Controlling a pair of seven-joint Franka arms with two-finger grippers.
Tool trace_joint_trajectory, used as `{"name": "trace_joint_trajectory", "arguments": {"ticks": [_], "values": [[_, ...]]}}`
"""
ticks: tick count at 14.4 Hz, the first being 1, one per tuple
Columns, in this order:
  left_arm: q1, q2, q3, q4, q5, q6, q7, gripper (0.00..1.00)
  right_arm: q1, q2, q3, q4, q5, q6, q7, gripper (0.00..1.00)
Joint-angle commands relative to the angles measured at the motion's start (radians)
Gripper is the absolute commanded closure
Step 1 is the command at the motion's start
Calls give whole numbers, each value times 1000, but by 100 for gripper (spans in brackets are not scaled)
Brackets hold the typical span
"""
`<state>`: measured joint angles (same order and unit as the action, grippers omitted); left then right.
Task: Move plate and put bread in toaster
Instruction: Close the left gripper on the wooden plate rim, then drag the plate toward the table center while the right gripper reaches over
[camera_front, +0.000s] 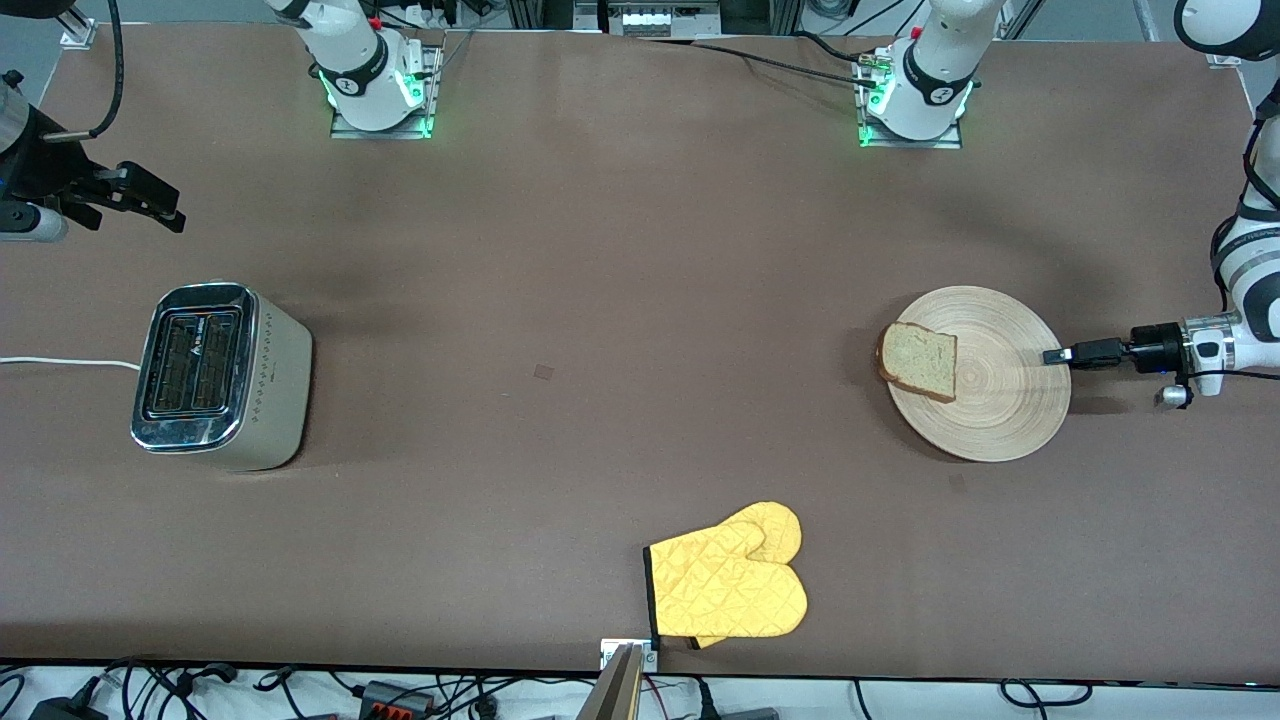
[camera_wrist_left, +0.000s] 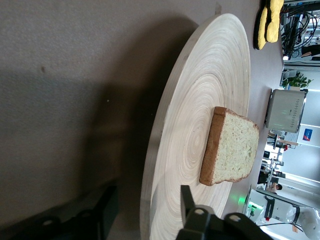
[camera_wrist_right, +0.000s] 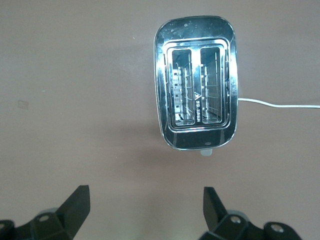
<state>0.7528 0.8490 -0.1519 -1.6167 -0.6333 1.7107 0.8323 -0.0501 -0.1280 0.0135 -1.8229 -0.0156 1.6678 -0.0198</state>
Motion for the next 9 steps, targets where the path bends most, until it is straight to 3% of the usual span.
{"name": "trace_joint_trajectory", "arguments": {"ticks": [1, 4, 9], "values": [[-1, -13, -6, -20, -6, 17, 22, 83, -4, -7, 2, -3, 13, -3, -8, 0], [-3, -18, -8, -17, -6, 14, 21, 97, -5, -6, 2, -3, 14, -3, -8, 0], [-6, -51, -52, -20, -6, -3, 7, 99, -2, -1, 2, -4, 10, 1, -5, 0]]}}
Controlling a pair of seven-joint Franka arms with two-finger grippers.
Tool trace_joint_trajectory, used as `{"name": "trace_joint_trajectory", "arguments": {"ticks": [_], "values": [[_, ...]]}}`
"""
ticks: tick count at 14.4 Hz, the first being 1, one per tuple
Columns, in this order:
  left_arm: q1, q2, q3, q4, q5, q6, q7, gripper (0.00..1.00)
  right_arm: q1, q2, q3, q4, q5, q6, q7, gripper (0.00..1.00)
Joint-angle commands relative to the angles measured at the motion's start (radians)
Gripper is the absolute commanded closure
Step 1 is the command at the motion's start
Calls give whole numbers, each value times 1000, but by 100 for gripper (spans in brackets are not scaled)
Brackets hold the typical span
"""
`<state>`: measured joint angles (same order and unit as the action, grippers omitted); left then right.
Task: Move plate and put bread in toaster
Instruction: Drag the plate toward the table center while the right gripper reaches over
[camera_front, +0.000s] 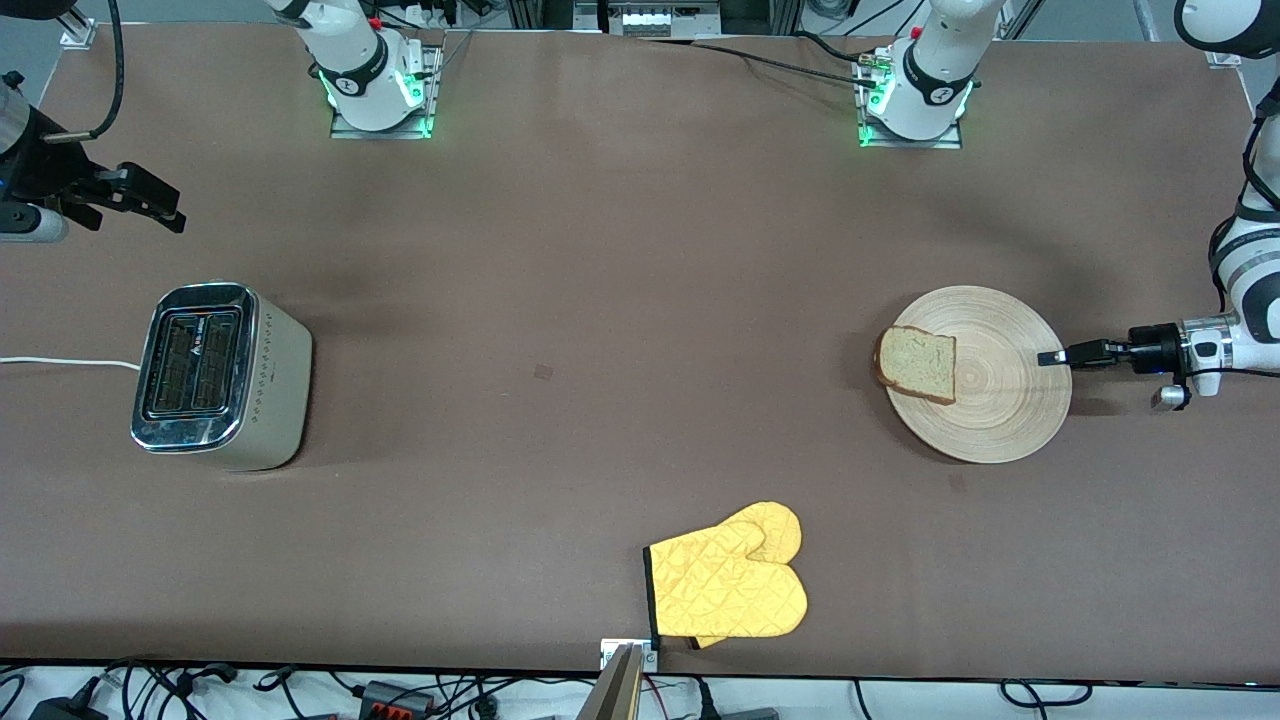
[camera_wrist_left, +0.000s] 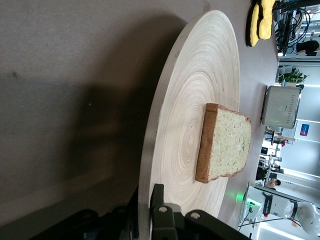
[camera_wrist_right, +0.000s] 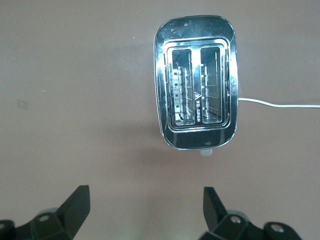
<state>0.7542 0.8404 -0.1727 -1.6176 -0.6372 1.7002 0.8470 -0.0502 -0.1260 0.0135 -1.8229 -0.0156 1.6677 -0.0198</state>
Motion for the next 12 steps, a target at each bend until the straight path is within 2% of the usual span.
{"name": "trace_joint_trajectory", "arguments": {"ticks": [1, 4, 7, 10, 12], "values": [[-7, -53, -48, -18, -1, -23, -8, 99, 0, -3, 2, -4, 6, 1, -5, 0], [-9, -63, -123, 2, 8, -181, 6, 99, -2, 2, 2, -6, 6, 12, -5, 0], [-87, -61, -169, -5, -12, -188, -8, 99, 0, 17, 3, -4, 5, 53, -8, 0], [-150, -64, -201, -63, -76, -69, -22, 99, 6, 34, 3, -3, 5, 52, -5, 0], [-147, -67, -270, -198, -220, 75, -20, 99, 16, 52, 3, -3, 6, 55, -3, 0]]}}
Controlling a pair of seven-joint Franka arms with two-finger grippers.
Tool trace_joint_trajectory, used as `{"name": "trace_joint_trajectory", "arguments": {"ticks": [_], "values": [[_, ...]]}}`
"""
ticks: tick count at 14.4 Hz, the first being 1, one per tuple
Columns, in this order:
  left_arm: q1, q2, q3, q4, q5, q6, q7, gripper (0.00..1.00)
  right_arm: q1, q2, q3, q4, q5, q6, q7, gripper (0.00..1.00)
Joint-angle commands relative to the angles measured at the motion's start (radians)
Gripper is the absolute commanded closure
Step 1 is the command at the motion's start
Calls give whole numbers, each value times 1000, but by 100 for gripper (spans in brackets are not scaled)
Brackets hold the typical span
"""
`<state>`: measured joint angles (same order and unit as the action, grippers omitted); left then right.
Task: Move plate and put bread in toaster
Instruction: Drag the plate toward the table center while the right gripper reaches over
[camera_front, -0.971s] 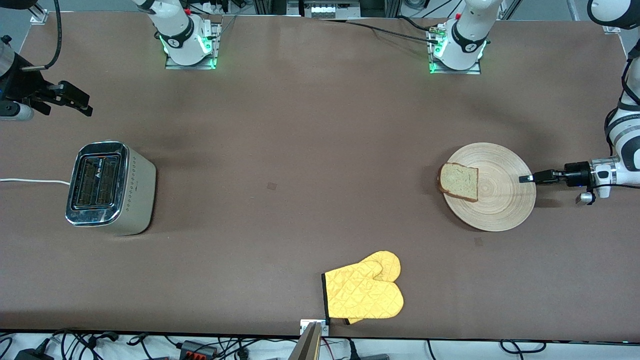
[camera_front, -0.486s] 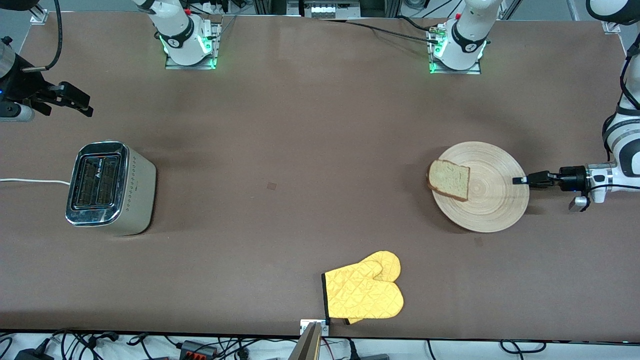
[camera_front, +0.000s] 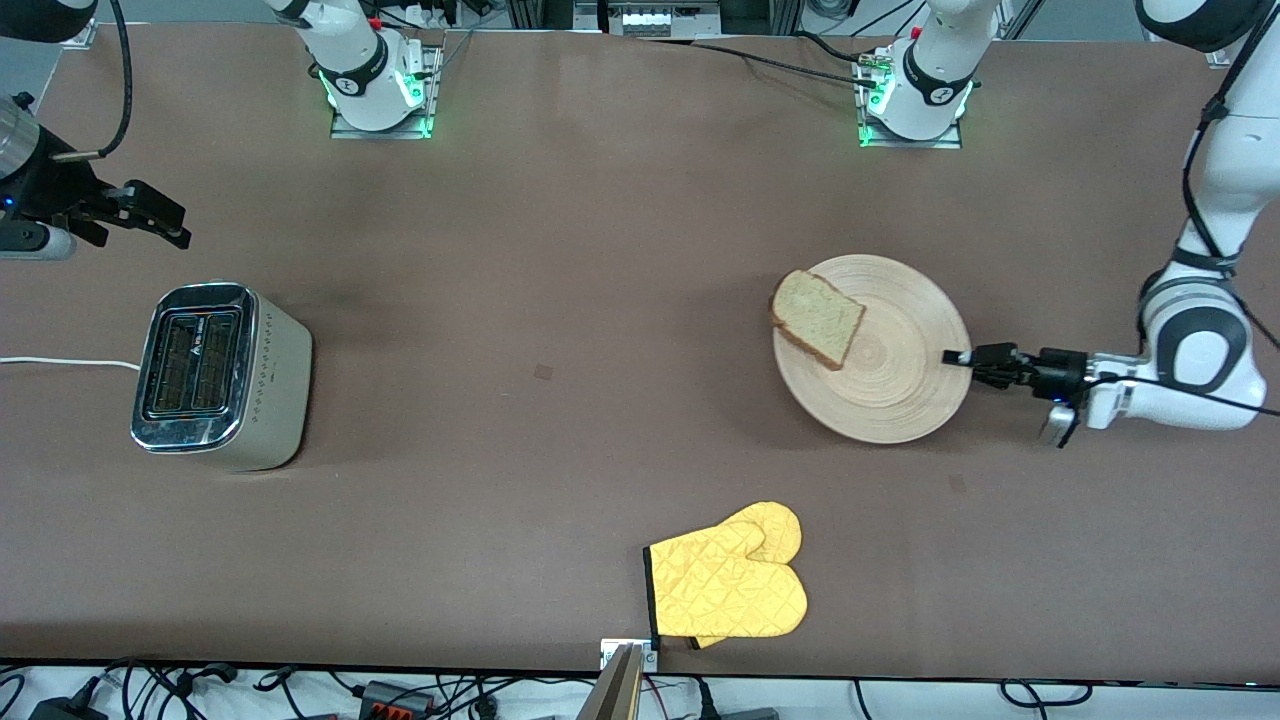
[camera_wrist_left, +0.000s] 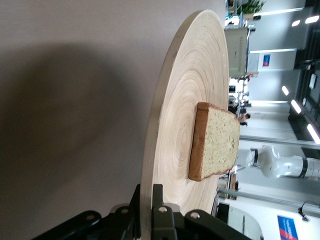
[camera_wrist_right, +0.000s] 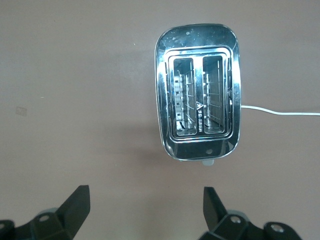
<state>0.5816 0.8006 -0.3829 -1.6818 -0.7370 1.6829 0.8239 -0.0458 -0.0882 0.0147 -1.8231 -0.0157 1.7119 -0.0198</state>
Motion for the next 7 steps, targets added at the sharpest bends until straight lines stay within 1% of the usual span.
{"name": "trace_joint_trajectory", "arguments": {"ticks": [1, 3, 4, 5, 7], "values": [[23, -44, -120, -194, -160, 203, 3, 99, 20, 27, 2, -2, 11, 15, -2, 0], [23, -63, -253, -297, -189, 448, -18, 99, 44, 54, 2, -2, 14, 25, -2, 0], [20, -58, -302, -321, -220, 527, -25, 99, 58, 67, 2, -2, 16, 25, -2, 0], [0, -55, -326, -337, -264, 579, -25, 99, 69, 80, 2, -2, 16, 23, -2, 0], [-81, -55, -327, -343, -335, 615, -25, 99, 110, 125, 2, -2, 25, 28, 0, 0]]}}
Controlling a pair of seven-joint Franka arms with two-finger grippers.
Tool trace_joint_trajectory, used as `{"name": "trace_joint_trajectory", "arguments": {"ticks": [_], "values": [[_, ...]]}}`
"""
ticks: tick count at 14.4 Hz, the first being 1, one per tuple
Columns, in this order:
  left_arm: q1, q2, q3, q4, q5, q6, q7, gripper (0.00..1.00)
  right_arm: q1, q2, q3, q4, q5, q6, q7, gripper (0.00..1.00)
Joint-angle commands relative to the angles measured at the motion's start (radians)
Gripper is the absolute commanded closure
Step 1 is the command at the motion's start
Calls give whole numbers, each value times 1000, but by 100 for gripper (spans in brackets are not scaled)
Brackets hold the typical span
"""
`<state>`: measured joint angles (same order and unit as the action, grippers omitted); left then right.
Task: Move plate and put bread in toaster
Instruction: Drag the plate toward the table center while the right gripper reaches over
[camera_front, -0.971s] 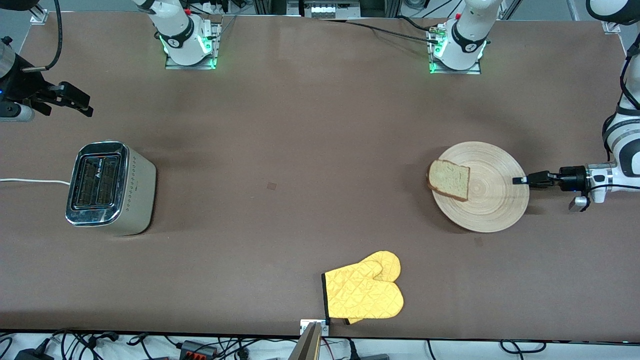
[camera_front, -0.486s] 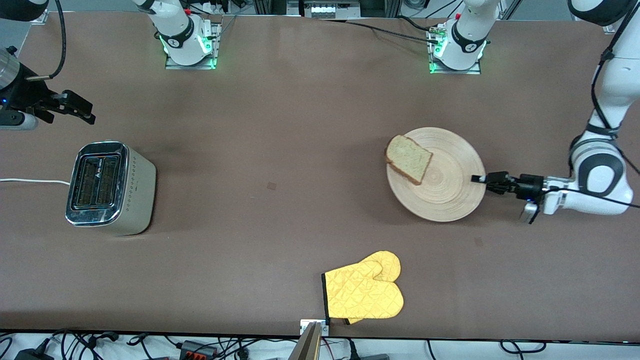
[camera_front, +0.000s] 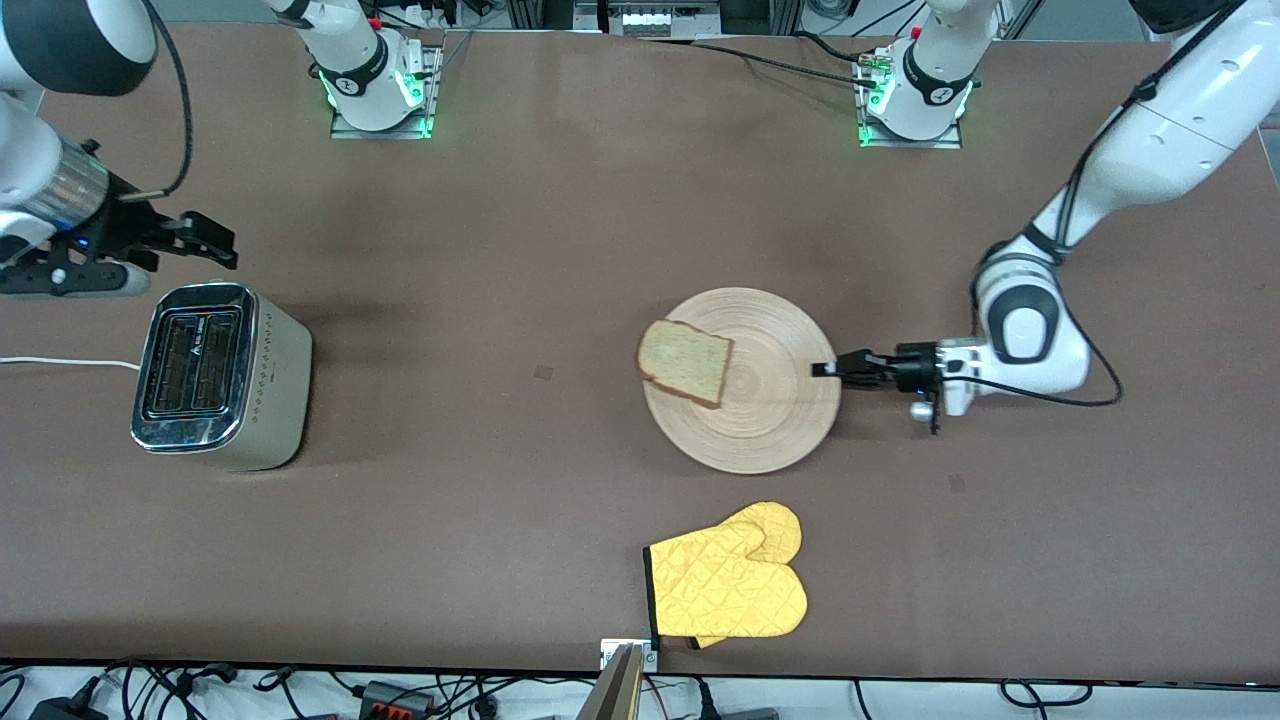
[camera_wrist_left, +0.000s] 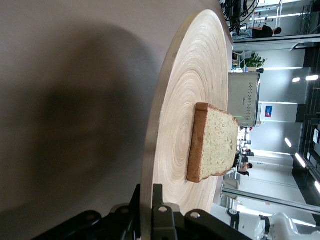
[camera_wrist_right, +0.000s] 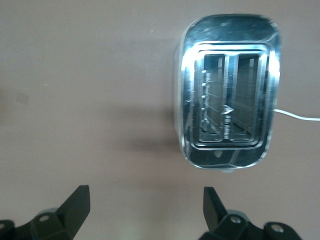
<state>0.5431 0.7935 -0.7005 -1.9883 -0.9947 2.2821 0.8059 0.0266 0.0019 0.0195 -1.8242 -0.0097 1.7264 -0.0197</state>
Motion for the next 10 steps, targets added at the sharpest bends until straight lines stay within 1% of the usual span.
{"name": "trace_joint_trajectory", "arguments": {"ticks": [1, 3, 4, 6, 7, 8, 9, 10], "values": [[-81, -46, -10, -37, -88, 48, -7, 99, 48, 53, -3, -1, 48, 27, 1, 0], [-161, -36, -10, -37, -128, 153, -5, 99, 55, 93, -3, -1, 115, 42, 30, 0], [-202, -25, -10, -31, -162, 193, -1, 99, 67, 111, -3, -1, 126, 56, 30, 0], [-230, -17, -10, -30, -182, 246, 6, 99, 96, 157, -3, -3, 126, 84, 30, 0], [-232, -17, -10, -30, -185, 247, 6, 97, 107, 176, -3, -6, 129, 97, 30, 0], [-230, -17, -10, -30, -194, 247, 6, 88, 114, 197, -1, -9, 132, 117, 32, 0], [-230, -17, -10, -32, -196, 247, 4, 55, 143, 213, -1, -12, 135, 133, 32, 0], [-229, -19, -8, -37, -196, 250, 7, 1, 173, 230, -3, -15, 135, 153, 37, 0]]}}
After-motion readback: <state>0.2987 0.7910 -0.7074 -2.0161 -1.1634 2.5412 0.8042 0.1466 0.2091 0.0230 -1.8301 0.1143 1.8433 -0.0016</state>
